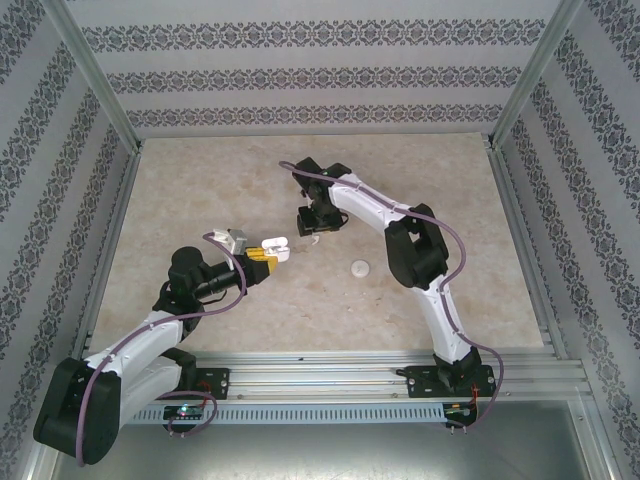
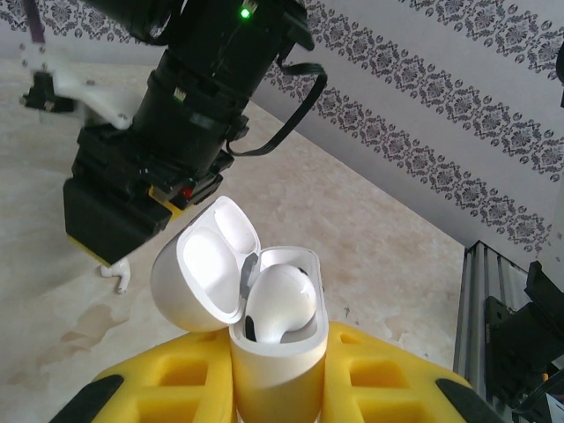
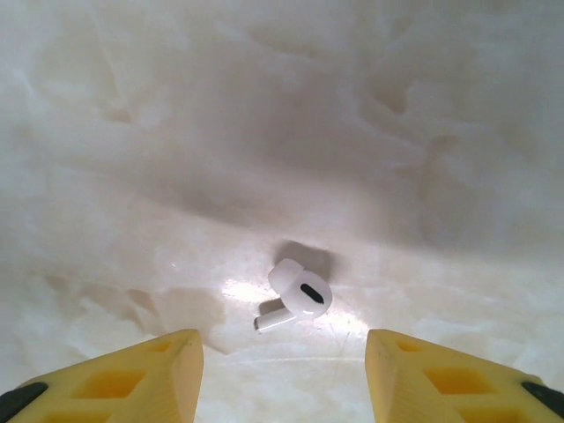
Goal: Insert the wireless bluetooth earbuds into the charging case
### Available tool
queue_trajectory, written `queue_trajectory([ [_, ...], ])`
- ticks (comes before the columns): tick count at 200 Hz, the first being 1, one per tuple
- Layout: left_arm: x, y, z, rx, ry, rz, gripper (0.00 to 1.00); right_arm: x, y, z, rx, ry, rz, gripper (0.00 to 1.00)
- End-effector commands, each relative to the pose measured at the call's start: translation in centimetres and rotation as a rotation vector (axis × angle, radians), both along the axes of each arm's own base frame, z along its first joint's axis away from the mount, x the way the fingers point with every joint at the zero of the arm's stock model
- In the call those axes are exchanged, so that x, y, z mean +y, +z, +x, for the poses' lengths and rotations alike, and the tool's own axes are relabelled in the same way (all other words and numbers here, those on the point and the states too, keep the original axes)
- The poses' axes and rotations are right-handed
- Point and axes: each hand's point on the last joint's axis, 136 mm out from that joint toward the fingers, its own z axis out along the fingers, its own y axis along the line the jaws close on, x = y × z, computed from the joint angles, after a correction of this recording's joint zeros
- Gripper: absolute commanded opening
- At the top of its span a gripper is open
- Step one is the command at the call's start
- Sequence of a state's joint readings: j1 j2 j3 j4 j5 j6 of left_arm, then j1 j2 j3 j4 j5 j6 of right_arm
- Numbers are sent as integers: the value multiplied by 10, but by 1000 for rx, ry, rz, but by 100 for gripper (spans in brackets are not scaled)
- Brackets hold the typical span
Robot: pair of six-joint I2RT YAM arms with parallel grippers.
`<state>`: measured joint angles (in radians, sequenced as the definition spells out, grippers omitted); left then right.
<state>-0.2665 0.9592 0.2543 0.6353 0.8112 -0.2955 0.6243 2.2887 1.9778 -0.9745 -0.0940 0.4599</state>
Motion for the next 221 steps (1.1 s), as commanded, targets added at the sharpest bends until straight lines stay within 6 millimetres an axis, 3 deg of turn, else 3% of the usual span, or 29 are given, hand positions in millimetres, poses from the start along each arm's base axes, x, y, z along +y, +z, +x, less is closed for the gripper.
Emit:
queue_trajectory([
  [1,0,2,-3,-12,-12,-3,15,-2,4,0,8,-177,18,53],
  [50,0,4,-4,-20,-18,-3,15,-2,-23,-1,9,-262,-26,55],
  [123,-1,4,-4,-24,-25,-1,15,0,-35,5,2,-296,-25,49],
  [221,-1,4,-4,-24,-30,-1,15,4,-55,-7,45,-289,-39,41],
])
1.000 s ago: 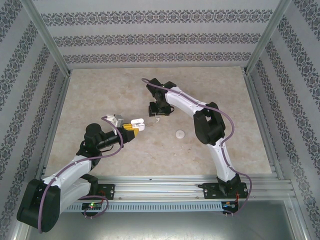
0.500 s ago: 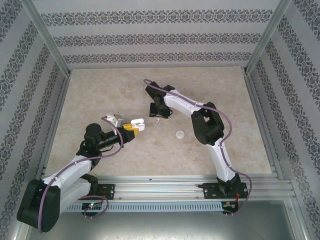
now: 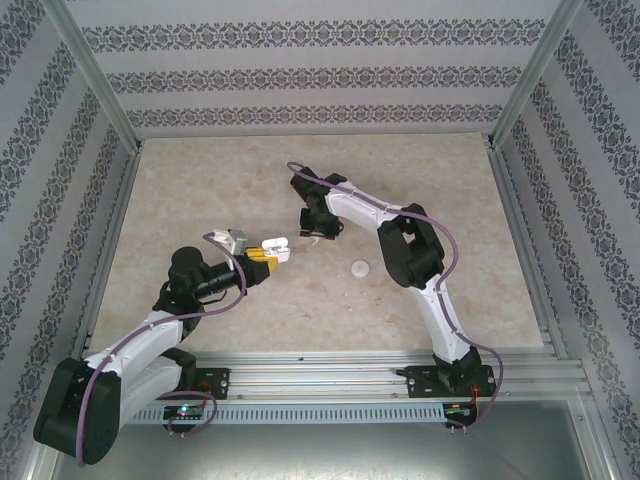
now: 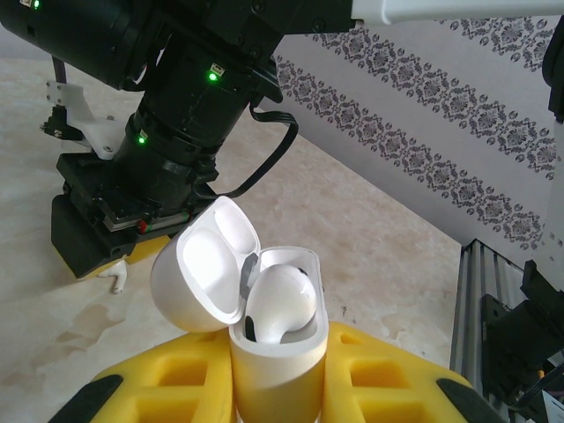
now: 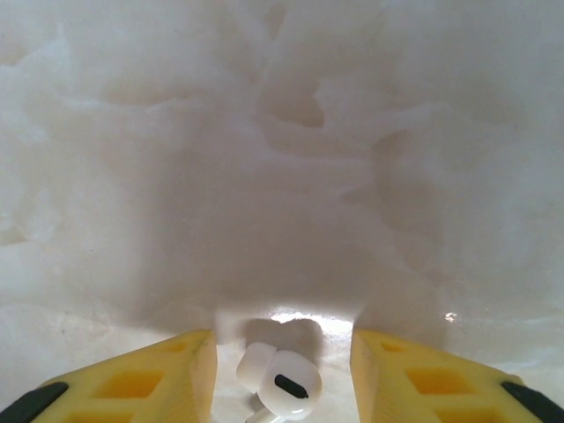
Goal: Insert the wireless bluetooth earbuds into the charging case
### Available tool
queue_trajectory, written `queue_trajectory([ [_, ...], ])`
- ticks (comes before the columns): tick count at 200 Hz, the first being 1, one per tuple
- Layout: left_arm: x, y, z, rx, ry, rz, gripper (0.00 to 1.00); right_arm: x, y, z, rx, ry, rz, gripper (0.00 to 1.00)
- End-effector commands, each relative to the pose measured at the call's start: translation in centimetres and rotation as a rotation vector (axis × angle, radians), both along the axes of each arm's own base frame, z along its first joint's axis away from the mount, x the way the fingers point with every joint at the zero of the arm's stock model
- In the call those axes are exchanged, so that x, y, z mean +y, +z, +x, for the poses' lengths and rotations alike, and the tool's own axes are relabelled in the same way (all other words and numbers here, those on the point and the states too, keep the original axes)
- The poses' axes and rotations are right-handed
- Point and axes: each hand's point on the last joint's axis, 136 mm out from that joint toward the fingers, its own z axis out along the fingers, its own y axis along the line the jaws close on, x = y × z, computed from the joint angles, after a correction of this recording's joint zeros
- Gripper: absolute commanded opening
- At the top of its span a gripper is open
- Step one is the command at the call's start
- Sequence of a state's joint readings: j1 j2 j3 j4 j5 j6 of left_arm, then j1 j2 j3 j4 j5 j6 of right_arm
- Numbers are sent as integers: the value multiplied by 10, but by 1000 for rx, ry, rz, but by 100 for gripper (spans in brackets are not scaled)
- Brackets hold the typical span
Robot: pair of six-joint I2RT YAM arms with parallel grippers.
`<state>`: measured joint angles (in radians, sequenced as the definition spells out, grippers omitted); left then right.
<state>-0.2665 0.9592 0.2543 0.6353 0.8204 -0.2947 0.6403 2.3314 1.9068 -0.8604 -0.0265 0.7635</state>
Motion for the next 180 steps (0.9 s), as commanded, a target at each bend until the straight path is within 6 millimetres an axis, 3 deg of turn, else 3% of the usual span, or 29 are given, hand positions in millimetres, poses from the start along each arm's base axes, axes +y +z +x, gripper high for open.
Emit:
queue_trajectory([
  [1,-1,4,-3,-23,-20,-1,15,4,-18,-14,38,5,-19,41],
  [88,0,5,-3,-25,-17,-2,16,9,-1,-21,7,78,-45,28],
  [141,0,6,-4,-21,-17,-10,15,2,32,-17,-78,150,-86,28],
  [180,0,7,-4,-18,-18,-22,15,-3,67,-12,-161,199,-98,28],
])
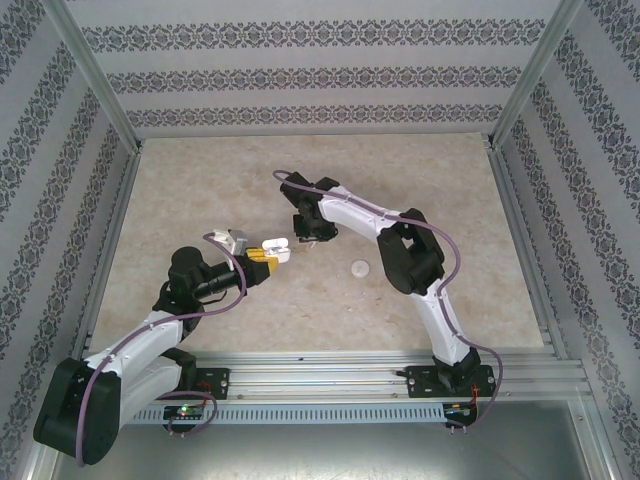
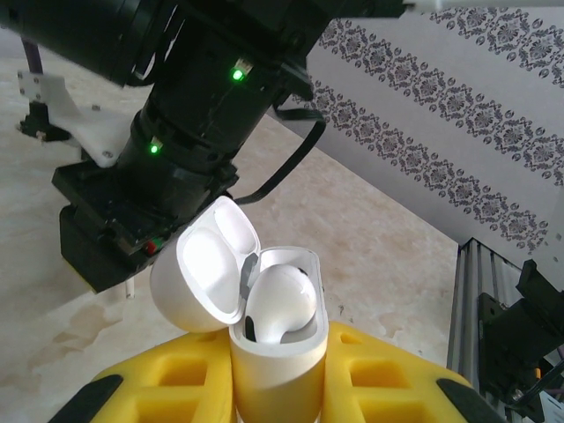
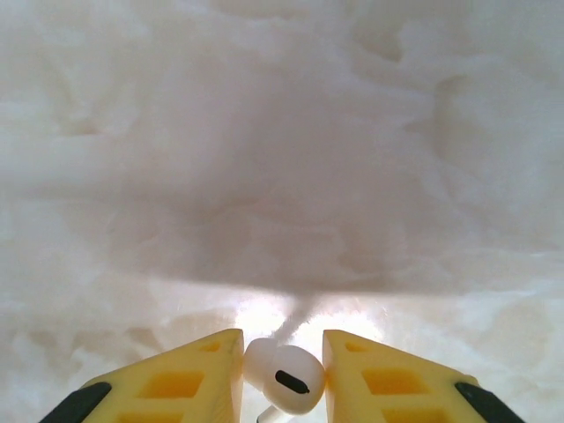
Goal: Insert the wireless bluetooth earbuds into the charging case
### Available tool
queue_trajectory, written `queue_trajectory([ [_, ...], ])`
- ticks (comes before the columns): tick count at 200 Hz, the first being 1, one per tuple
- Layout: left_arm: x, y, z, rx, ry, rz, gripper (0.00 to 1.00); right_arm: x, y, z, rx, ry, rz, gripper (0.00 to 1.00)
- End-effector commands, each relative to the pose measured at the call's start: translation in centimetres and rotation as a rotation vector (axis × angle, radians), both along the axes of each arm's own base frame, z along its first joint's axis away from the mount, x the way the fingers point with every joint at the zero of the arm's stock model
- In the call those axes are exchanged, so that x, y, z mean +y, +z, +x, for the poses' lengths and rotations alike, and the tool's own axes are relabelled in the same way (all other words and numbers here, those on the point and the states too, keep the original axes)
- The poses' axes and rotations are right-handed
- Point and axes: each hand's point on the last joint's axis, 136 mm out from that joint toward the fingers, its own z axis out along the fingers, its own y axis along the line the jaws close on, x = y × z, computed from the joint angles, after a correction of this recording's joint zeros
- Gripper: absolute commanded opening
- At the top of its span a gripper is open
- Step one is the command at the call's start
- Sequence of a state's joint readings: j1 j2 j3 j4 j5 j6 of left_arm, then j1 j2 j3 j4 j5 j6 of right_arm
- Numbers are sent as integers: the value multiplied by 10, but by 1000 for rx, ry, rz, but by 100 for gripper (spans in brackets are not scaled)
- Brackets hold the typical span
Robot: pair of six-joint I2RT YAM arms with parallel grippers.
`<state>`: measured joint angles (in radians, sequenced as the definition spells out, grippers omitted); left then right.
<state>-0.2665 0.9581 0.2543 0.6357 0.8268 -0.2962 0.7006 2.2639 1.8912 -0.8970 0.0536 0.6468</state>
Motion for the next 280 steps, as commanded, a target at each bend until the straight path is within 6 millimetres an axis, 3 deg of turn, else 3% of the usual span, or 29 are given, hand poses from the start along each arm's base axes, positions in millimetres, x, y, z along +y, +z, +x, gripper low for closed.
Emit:
queue_trajectory([
  [1,0,7,-3,-19,-12,-20,15,-11,43,4,-91,44,-20,28],
  [28,-1,12,-4,-17,-22,-36,15,-13,72,3,-154,88,-24,28],
  [80,-5,36,-2,-12,-46,-57,14,-10,153,-12,-345,171,-9,28],
  [101,-6,45,1,0,-47,-68,14,-2,184,-21,-430,218,35,28],
  [137,-9,54,3,47,-62,-69,13,16,218,-44,-526,301,152,27],
  [191,-12,69,6,69,-60,-97,13,38,241,-74,-585,399,211,27],
  [239,-13,79,6,70,-63,-122,13,54,241,-93,-594,471,222,27],
  [280,-13,81,4,68,-63,-127,13,51,242,-99,-592,482,212,27],
])
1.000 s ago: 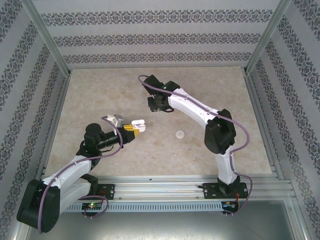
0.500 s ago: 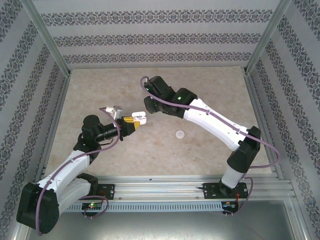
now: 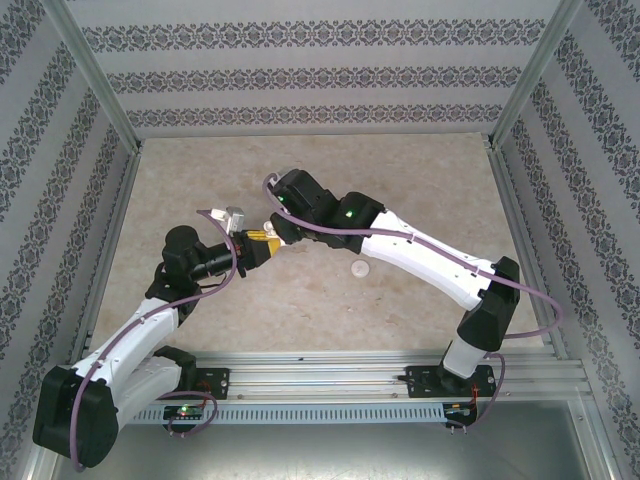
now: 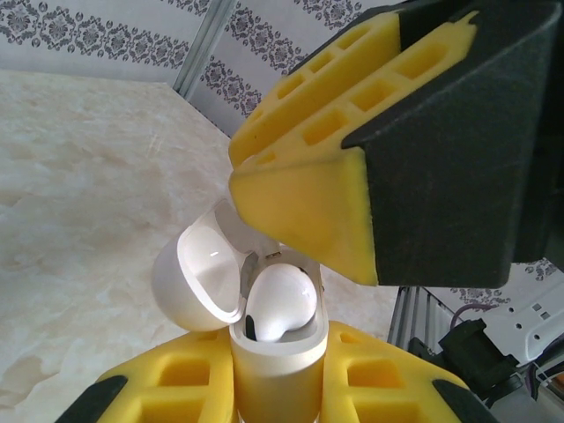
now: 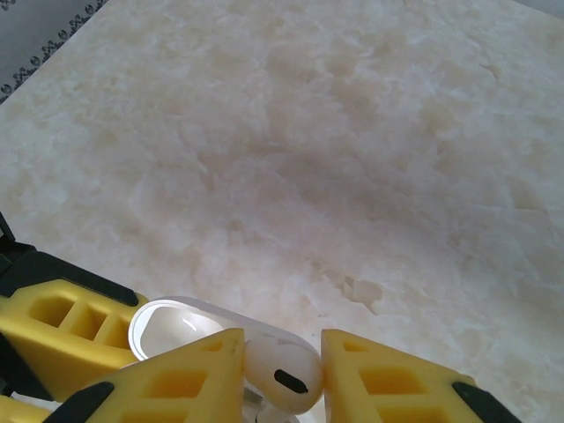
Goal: Insert the wireless bluetooth earbuds into the charging case
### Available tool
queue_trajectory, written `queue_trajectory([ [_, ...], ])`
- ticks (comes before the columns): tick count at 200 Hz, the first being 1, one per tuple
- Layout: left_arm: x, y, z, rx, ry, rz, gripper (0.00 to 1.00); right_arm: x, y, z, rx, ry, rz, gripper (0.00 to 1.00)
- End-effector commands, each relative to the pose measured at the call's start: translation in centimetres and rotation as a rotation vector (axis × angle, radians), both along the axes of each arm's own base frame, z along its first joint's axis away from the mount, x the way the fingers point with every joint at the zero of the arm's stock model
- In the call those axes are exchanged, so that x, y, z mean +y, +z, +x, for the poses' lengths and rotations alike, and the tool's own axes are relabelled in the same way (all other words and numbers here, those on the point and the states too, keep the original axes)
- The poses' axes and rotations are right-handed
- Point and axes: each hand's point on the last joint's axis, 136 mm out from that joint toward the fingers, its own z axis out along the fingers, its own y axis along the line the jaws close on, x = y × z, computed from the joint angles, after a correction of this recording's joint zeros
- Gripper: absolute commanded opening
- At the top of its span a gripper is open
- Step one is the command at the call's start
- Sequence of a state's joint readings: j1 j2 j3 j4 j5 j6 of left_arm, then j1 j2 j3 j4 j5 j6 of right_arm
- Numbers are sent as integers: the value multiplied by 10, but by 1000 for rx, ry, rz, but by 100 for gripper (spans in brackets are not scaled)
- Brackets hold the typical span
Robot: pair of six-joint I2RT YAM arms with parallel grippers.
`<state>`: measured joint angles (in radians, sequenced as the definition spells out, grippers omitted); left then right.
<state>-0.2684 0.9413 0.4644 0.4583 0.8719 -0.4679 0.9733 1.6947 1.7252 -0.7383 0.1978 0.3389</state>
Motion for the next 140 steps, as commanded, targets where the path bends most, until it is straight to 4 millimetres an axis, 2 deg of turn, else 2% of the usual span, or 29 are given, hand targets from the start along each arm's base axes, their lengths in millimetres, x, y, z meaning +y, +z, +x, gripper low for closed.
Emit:
queue_trajectory([
  [1,-4,20,-5,-34,-29,-26,13,-5,15,-7,-35,15,14,27],
  [57,-5,23,-6,-39,-32,-33,13,-9,6,-12,-26,35,-26,27],
  [140,-5,27,-7,-46,-36,-44,13,5,-8,-24,30,119,-35,27],
])
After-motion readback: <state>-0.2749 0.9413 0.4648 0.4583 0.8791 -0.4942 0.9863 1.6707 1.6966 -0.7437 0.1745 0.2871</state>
